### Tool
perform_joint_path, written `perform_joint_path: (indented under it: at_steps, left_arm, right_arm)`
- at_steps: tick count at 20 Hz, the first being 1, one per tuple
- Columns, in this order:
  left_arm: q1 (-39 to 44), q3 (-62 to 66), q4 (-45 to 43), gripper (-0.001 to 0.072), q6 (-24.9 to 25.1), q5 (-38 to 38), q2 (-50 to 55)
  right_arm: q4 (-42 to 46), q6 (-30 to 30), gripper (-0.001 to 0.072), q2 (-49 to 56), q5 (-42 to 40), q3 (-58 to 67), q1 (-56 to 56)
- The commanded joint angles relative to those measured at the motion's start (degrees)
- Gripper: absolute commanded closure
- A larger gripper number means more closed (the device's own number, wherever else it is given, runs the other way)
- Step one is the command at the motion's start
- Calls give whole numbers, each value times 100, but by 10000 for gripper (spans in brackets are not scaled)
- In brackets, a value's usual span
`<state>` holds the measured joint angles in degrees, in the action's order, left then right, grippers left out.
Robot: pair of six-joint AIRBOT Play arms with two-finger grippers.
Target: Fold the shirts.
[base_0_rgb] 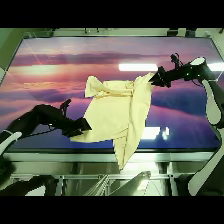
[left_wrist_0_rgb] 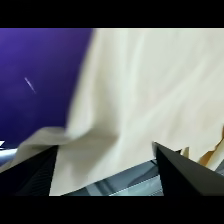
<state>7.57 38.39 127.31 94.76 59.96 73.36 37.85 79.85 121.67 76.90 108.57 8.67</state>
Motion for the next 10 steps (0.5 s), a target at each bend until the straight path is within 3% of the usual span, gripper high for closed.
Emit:
perform_joint_path:
  at_steps: [1, 6, 10]
  left_arm:
    - [-791, -101, -177, -10, 70, 839, -557]
    - [-2264, -1139, -151, -8, 439, 828, -1545]
    - [-2946, -1353, -103, -6, 920, 914, -1384]
  right_arm:
    - [-61, -63, 331, 2, 35, 4, 44]
    - [-63, -103, 344, 2, 31, 4, 15]
    - [-66, -103, 344, 2, 33, 4, 15]
